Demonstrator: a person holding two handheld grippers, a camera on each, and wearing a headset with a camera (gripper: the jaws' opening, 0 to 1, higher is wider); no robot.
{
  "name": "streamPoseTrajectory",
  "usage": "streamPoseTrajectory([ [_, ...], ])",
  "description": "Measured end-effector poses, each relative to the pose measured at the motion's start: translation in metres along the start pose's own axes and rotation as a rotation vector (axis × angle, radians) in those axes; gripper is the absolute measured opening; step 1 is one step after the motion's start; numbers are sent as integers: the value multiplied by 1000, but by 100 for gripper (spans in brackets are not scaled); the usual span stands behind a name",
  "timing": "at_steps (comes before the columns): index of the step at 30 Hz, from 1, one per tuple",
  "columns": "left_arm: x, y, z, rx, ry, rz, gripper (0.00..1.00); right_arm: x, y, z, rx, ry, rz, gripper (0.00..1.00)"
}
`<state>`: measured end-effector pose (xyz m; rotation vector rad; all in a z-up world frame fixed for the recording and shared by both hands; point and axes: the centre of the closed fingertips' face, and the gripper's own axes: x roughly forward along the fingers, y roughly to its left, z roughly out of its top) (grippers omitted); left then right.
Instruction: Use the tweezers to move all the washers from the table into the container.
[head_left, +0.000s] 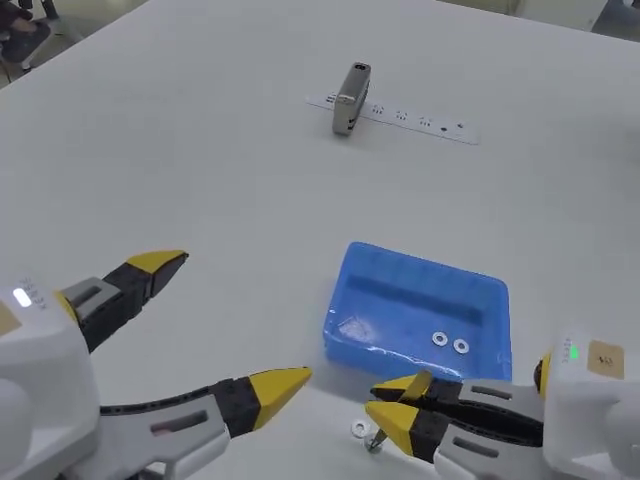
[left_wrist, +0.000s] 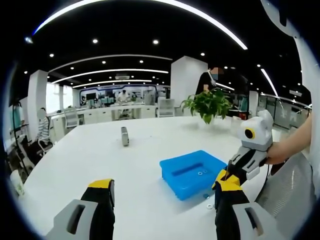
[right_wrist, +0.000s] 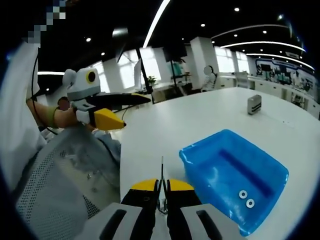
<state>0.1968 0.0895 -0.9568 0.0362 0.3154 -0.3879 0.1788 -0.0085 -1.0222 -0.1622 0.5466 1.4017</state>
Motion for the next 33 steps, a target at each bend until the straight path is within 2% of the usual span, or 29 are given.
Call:
streamPoseTrajectory([
  [15,0,-3,0,3,0,-12,84,3,12,0,-29,1,21,3],
  [17,0,-2,-1,3,0,-12,84,3,14,-2,-64,12,20,3],
  [19,0,-2,-1,4,1,-12,84,2,18,-6,-139,36,25,3],
  [21,0,-2,-1,4,4,-13,84,3,24,-6,-167,34,35,3],
  [25,0,-3,-1,9,5,-17,84,3,31,-10,-297,48,49,3],
  [29,0,-3,-2,9,6,-15,84,2,33,-13,-291,36,43,3],
  [33,0,-3,-2,9,6,-19,84,1,28,-14,-353,60,13,2],
])
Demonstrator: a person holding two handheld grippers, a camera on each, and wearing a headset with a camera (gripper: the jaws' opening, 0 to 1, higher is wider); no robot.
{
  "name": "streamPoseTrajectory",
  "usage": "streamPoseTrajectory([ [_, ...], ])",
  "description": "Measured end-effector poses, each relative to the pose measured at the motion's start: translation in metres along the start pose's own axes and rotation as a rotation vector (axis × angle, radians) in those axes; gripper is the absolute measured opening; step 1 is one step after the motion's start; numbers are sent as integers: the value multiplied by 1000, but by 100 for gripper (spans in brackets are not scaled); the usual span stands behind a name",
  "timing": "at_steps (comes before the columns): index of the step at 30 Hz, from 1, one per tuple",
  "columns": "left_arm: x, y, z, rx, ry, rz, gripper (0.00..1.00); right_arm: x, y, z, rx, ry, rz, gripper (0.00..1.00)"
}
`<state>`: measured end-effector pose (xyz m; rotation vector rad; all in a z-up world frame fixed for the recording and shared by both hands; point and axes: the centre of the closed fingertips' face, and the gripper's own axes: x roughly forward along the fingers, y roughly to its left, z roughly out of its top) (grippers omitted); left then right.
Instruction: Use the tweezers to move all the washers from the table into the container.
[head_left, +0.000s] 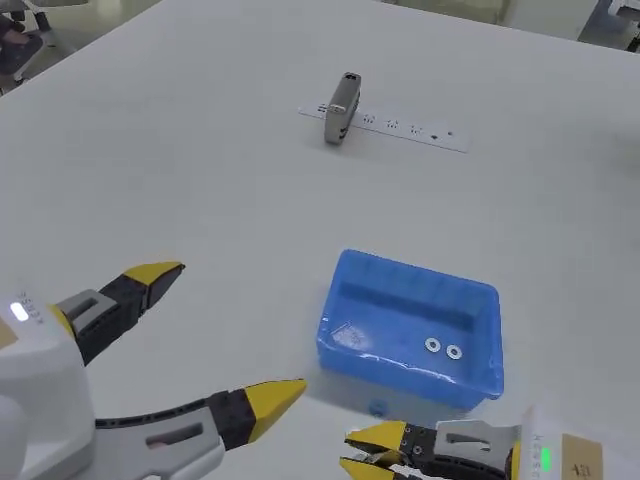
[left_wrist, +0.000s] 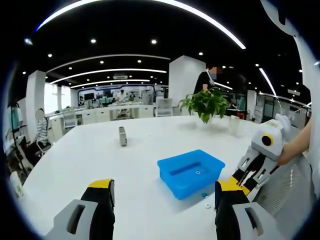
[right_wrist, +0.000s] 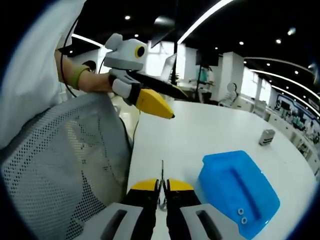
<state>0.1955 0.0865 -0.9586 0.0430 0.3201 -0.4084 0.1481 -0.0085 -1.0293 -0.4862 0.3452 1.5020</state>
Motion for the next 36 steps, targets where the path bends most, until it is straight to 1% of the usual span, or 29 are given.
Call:
streamPoseTrajectory([
  [1,0,0,0,1,2,-2,84,0,-1,-1,-9,6,-5,2],
  [2,0,-1,0,2,2,-2,84,0,-2,0,2,6,-8,2],
  [4,0,-1,0,4,2,-2,84,0,-7,-1,52,1,-28,2],
  [5,0,-1,0,2,0,-3,84,-1,-10,-1,103,-3,-45,2],
  [6,0,0,0,2,0,-2,84,-1,-11,-2,125,-5,-48,2],
  [7,0,0,0,4,1,0,84,-1,-14,-3,191,-7,-58,2],
  [9,0,0,0,3,0,0,84,-2,-21,-3,294,-10,-69,2],
  [11,0,0,1,6,-2,2,84,-2,-27,-4,327,-6,-77,2],
  [12,0,0,1,4,-1,1,84,-2,-28,-4,322,-3,-76,2],
  [13,0,-1,1,4,-1,1,84,-2,-30,-2,310,0,-91,2],
  [14,0,-1,1,6,0,1,84,-2,-30,-2,285,8,-96,2],
  [15,0,-1,1,8,0,1,84,-2,-30,-1,279,14,-89,2],
  [21,-1,-1,3,4,-7,6,84,-8,-31,10,293,-10,-81,2],
  [23,-1,0,3,3,-8,7,84,-12,-34,16,308,-35,-81,2],
  [26,-1,-1,4,5,-9,5,84,-19,-39,24,319,-59,-85,2],
  [30,-1,1,2,4,-12,3,84,-28,-50,36,351,-99,-94,2],
  [32,-1,1,1,5,-12,4,84,-32,-57,42,375,-129,-108,2],
  [33,-1,1,2,5,-12,4,84,-34,-62,44,399,-150,-114,3],
  [35,-2,1,2,4,-13,5,84,-37,-68,47,427,-185,-122,3],
  [36,-2,1,2,4,-15,5,84,-37,-70,46,445,-193,-122,3],
])
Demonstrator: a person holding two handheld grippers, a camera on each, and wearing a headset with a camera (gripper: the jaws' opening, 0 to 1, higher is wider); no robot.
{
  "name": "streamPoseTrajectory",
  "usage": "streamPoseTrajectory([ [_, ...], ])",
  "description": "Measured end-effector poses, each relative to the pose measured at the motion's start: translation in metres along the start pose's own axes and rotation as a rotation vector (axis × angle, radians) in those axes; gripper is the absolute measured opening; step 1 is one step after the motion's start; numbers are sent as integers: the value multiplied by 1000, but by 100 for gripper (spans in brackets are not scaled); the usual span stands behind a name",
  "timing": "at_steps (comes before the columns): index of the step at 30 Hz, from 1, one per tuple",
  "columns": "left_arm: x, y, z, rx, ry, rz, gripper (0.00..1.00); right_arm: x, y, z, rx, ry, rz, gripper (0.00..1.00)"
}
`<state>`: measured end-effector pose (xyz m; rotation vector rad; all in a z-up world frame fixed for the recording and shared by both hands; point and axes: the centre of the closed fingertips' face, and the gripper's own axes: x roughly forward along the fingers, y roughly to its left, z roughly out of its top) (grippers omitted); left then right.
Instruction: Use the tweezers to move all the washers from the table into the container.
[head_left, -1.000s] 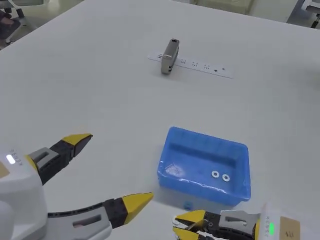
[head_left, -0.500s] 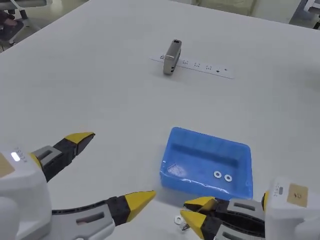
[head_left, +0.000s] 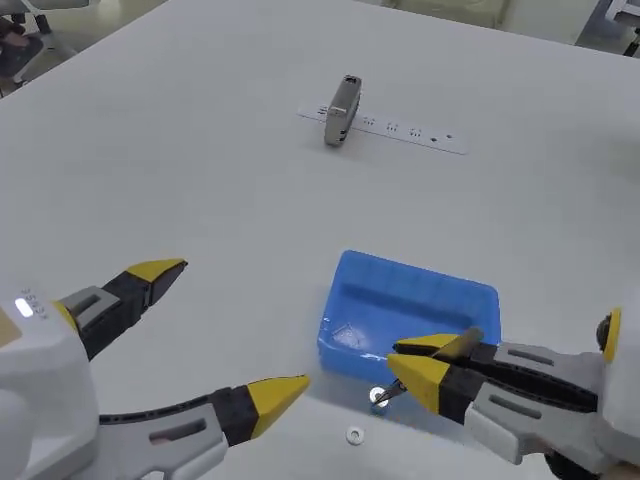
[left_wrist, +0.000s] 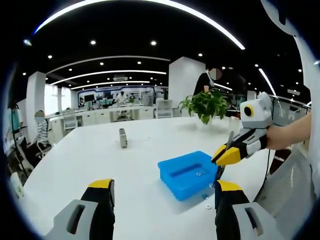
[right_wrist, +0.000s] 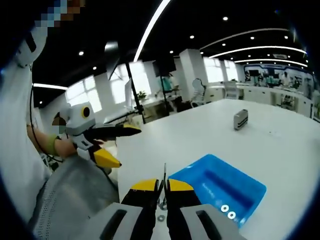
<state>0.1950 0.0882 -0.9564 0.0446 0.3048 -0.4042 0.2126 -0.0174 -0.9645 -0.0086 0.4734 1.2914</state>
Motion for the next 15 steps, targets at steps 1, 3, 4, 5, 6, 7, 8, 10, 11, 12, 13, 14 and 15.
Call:
streamPoseTrajectory([
  [1,0,0,0,0,0,0,84,-1,-6,0,23,-2,-12,3],
  [3,0,0,1,0,-3,0,84,-2,-12,1,51,-15,-25,3],
  [4,0,0,0,1,-1,1,84,-3,-16,3,72,-29,-29,3],
  [5,0,0,0,0,0,1,84,-4,-19,5,89,-41,-32,3],
  [6,0,0,0,0,1,1,84,-5,-22,7,106,-54,-38,3],
  [7,0,0,0,0,0,1,84,-6,-27,9,120,-68,-47,3],
  [8,0,0,0,0,0,1,84,-7,-30,11,131,-79,-52,3],
  [10,0,0,0,-1,0,0,84,-8,-38,13,158,-96,-67,3],
  [11,0,0,0,0,1,0,84,-8,-44,14,171,-99,-84,3],
  [12,0,0,0,2,2,0,83,-7,-48,13,178,-98,-95,3],
  [13,1,-1,-1,2,4,-2,83,-6,-54,12,191,-90,-103,3],
  [14,1,-1,-1,3,6,-3,83,-5,-57,11,194,-87,-112,3],
  [15,1,-1,-1,5,8,-3,83,-4,-62,9,197,-80,-124,3],
])
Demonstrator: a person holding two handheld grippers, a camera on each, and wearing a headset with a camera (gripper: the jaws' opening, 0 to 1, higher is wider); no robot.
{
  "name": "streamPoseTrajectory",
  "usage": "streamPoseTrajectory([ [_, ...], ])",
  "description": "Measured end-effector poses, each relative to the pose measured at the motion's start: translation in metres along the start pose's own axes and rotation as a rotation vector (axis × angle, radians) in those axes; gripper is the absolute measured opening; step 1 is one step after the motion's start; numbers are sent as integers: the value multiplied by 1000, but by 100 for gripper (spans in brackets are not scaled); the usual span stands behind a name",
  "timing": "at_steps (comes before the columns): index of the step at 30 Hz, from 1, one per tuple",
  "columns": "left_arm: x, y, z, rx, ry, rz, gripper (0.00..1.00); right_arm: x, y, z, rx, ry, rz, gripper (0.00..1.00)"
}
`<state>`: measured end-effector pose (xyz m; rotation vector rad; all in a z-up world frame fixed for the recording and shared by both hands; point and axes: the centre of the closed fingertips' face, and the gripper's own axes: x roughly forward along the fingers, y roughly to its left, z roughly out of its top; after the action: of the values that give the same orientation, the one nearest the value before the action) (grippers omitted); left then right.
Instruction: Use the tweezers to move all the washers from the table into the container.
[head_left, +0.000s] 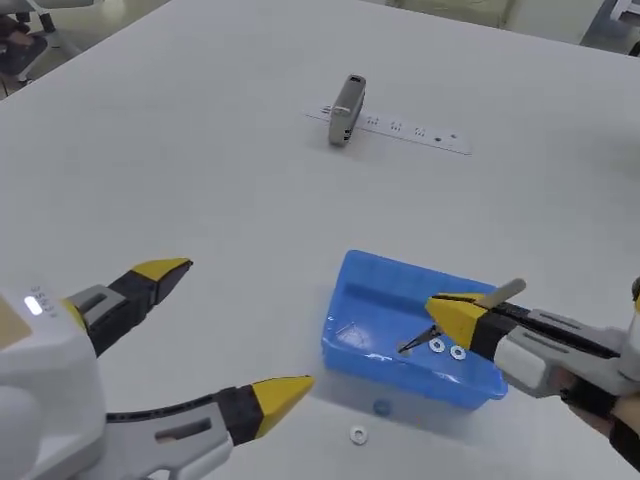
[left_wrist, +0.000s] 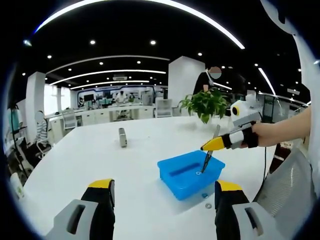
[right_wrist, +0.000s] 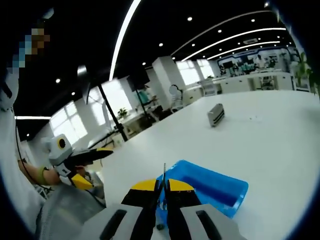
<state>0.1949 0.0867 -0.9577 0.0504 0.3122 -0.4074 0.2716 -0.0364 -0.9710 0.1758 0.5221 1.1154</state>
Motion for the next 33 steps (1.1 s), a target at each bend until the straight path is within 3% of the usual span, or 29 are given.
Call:
streamPoseTrajectory([
  [5,0,0,1,-1,2,3,83,9,-12,-6,-1,39,-28,3],
  [8,0,-1,1,0,5,3,83,14,-19,-14,-93,95,-43,3],
  [10,0,0,1,3,7,4,83,17,-22,-17,-107,115,-48,3],
  [24,0,2,0,12,16,11,83,30,-42,-28,-198,194,-84,3],
  [26,0,2,0,10,16,10,83,30,-43,-30,-193,203,-83,3],
  [33,-1,3,2,9,9,22,83,25,-38,-20,-229,157,-70,3],
])
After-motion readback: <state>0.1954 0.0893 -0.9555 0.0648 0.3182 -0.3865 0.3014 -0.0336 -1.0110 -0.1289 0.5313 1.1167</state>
